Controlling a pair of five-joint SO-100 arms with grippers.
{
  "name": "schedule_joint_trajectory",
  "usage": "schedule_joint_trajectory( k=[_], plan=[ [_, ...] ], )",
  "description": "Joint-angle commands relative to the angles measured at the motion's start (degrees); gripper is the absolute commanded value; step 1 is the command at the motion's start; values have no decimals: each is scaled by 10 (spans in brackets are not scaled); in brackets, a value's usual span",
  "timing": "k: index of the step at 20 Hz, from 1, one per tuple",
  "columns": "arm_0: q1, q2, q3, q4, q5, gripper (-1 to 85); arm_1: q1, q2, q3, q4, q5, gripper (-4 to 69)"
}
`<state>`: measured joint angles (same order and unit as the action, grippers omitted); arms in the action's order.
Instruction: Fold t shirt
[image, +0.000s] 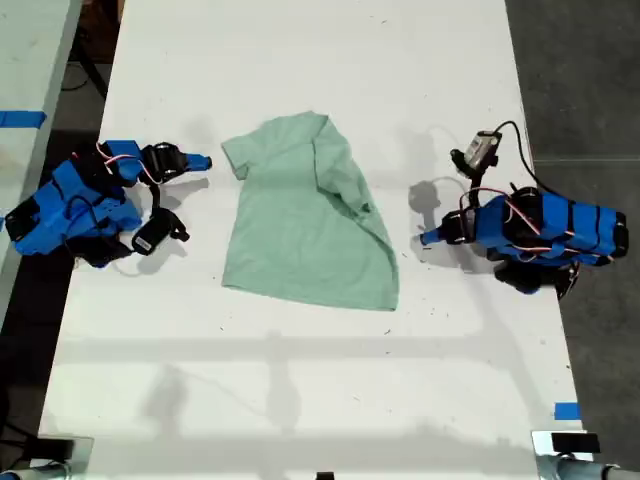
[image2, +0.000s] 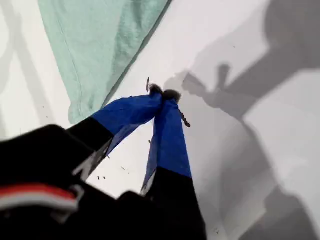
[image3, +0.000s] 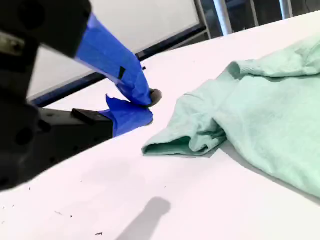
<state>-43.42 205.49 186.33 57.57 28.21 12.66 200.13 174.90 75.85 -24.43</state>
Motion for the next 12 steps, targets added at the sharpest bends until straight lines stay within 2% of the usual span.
schedule_joint_trajectory(
  k=[1,4,5,6,7,8,9,10,11,12],
  plan=[
    [6,-1,23,2,-1,4,-5,5,33,3,-2,2],
    [6,-1,23,2,-1,4,-6,5,33,3,0,2],
    [17,-1,23,2,-35,23,-7,5,33,3,0,2],
    [73,-2,23,2,-136,76,-7,5,33,3,0,2],
    [144,-1,23,1,-247,90,-8,5,33,3,0,2],
    [197,0,23,1,-271,95,-9,5,33,3,0,2],
    [243,0,23,1,-241,95,-7,5,33,3,0,2],
    [269,4,23,-1,-249,68,-5,5,33,3,0,2],
    [229,5,23,-6,-271,49,-5,5,33,3,0,2],
    [222,5,21,-33,-355,-3,-8,5,33,3,2,2]
  ],
)
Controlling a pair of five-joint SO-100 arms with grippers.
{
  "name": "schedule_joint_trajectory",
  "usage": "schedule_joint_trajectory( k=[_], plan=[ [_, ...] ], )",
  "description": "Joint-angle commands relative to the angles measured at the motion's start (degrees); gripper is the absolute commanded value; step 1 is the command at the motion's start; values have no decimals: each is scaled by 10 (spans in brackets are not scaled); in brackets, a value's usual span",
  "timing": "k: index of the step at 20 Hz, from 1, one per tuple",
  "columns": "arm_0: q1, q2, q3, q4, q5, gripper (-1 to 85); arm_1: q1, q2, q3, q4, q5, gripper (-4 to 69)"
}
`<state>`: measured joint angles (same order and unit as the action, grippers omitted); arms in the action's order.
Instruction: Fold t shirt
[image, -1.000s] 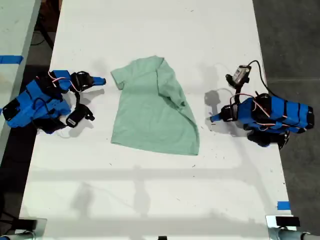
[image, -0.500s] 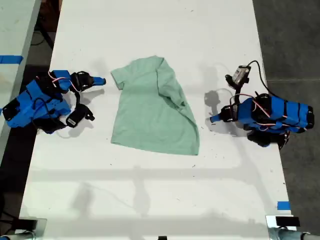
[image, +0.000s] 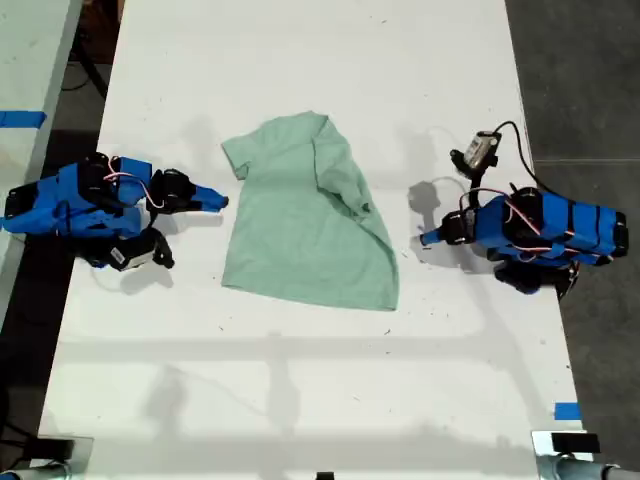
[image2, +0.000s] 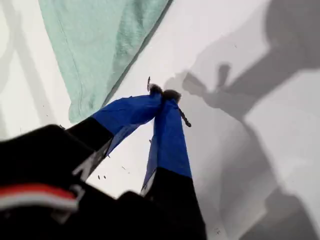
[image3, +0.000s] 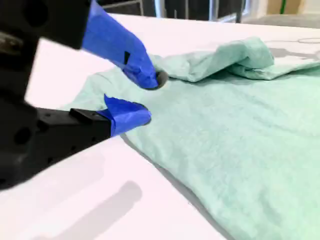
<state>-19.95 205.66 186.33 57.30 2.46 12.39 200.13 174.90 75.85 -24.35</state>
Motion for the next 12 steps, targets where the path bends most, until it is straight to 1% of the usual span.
schedule_joint_trajectory(
  k=[1,2,3,4,5,6,7,8,9,10,11,12],
  plan=[
    [44,4,21,-69,-105,-3,-7,5,33,3,2,2],
    [90,4,22,-78,-136,123,-7,5,33,3,4,2],
    [65,4,22,-98,-105,55,-6,5,33,3,4,2],
    [41,3,18,-106,-116,14,-4,5,33,3,4,1],
    [19,-10,-31,-97,-110,15,-4,5,33,3,5,-1],
    [-8,-64,-115,-46,-102,35,-7,5,33,3,7,-2],
    [-49,-189,-225,22,-71,37,-7,5,33,3,5,-3],
    [-98,-344,-330,76,-17,67,-5,5,33,3,4,-5],
    [-139,-485,-417,103,47,186,-4,5,33,3,1,-5],
    [-177,-595,-483,114,102,240,-5,5,33,3,0,-5],
    [-219,-679,-526,112,156,269,-5,5,33,3,-1,-5],
    [-266,-732,-540,91,207,286,-5,5,33,3,-1,-5]
  ],
)
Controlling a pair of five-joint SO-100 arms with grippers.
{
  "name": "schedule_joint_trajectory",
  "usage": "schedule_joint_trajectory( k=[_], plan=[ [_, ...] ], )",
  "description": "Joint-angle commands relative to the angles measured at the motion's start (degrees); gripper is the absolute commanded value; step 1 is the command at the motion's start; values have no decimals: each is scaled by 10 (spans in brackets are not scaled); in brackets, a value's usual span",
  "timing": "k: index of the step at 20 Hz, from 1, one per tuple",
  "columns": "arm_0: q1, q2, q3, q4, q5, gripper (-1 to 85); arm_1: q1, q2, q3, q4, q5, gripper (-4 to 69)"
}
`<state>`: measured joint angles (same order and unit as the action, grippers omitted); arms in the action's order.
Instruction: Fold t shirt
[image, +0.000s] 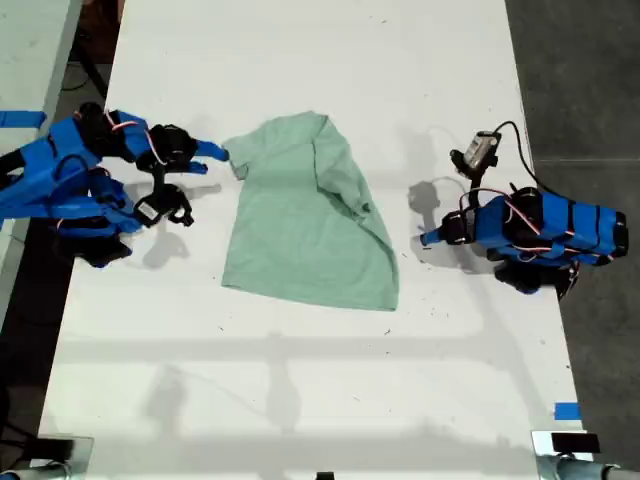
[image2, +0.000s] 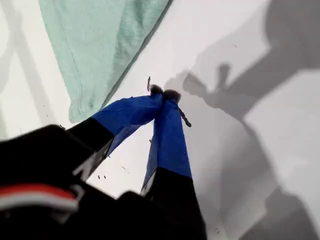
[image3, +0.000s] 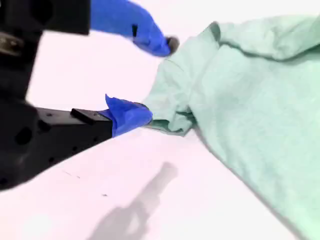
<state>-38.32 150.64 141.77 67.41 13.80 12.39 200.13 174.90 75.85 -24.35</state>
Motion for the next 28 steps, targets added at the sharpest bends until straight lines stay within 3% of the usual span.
schedule_joint_trajectory(
  k=[1,4,9,13,14,16,17,21,27,28],
  plan=[
    [-127,-223,-93,-48,154,291,-7,5,33,3,0,-5],
    [-207,-346,-136,-83,246,288,-7,5,33,3,-1,-5],
    [-240,-430,-195,-81,253,272,-5,5,33,3,1,-5],
    [-217,-468,-259,-70,240,257,-4,5,33,3,3,-5],
    [-209,-490,-268,-73,239,216,-4,5,33,3,3,-5],
    [-202,-561,-291,-79,236,29,-9,5,33,3,4,-5],
    [-199,-602,-306,-79,235,-3,-11,5,33,3,4,-5],
    [-165,-717,-384,-21,233,-3,-11,5,33,3,4,-5],
    [-149,-587,-412,35,201,-3,-12,5,33,3,4,-5],
    [-144,-569,-417,40,199,68,-12,5,33,3,4,-5]
  ],
)
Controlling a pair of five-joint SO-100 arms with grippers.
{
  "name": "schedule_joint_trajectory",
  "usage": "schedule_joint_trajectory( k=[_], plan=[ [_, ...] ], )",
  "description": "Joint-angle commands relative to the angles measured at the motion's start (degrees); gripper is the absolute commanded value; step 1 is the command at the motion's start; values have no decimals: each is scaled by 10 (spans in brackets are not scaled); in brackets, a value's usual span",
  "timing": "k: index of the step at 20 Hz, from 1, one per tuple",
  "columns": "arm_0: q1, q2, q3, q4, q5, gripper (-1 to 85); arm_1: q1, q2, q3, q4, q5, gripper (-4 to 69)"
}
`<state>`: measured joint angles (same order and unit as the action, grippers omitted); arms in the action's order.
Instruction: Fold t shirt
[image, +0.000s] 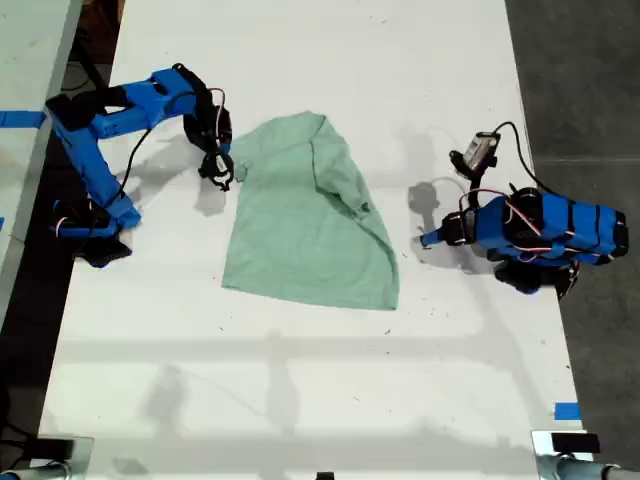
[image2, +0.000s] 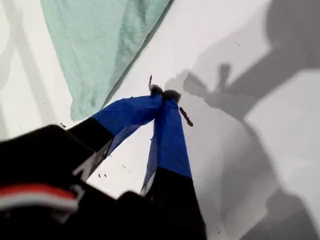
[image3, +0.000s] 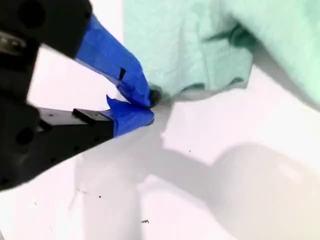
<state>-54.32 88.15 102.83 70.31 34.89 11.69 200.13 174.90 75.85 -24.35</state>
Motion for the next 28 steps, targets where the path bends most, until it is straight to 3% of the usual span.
schedule_joint_trajectory(
  k=[1,2,9,11,13,19,24,26,28],
  plan=[
    [18,62,-37,21,-18,198,-5,5,33,3,4,-5],
    [15,62,-40,33,-32,267,-5,5,33,3,4,-5],
    [-9,-142,-101,24,-10,269,-5,5,33,3,4,-5],
    [-25,-254,-170,69,-25,48,-5,5,33,3,3,-5],
    [-14,-277,-193,71,-34,-2,-6,5,33,3,2,-5],
    [91,-221,-413,197,-44,-2,-6,5,33,3,2,-5],
    [170,-121,-461,197,-33,-3,-4,5,33,3,1,-5],
    [208,-116,-468,166,-40,14,-3,5,33,3,1,-5],
    [244,-131,-469,111,-46,160,0,5,33,3,1,-5]
  ],
)
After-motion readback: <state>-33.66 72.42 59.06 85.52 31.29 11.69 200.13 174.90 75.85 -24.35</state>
